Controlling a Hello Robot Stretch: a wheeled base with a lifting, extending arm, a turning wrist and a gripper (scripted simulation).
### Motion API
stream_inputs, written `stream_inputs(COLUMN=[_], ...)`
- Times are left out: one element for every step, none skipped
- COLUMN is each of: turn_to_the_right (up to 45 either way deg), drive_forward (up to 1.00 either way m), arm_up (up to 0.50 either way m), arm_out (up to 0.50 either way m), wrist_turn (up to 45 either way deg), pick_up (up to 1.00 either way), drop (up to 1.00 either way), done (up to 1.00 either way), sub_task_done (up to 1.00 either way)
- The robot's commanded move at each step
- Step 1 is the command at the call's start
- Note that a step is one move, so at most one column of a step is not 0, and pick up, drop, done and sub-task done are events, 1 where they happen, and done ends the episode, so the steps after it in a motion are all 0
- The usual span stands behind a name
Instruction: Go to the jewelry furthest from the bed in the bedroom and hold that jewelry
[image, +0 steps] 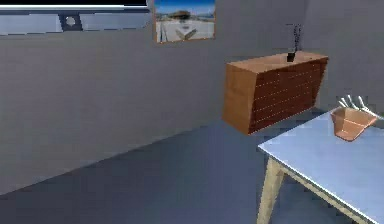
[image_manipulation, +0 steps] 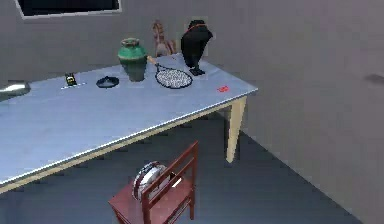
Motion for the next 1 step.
stream_inputs(turn_to_the_right=[0.0], drive_forward=[0.85], arm_up=[0.00], arm_out=[0.00], wrist_turn=[0.0], pick_up=[0.00], drop=[0.00], done=[0.00], sub_task_done=[0.00])
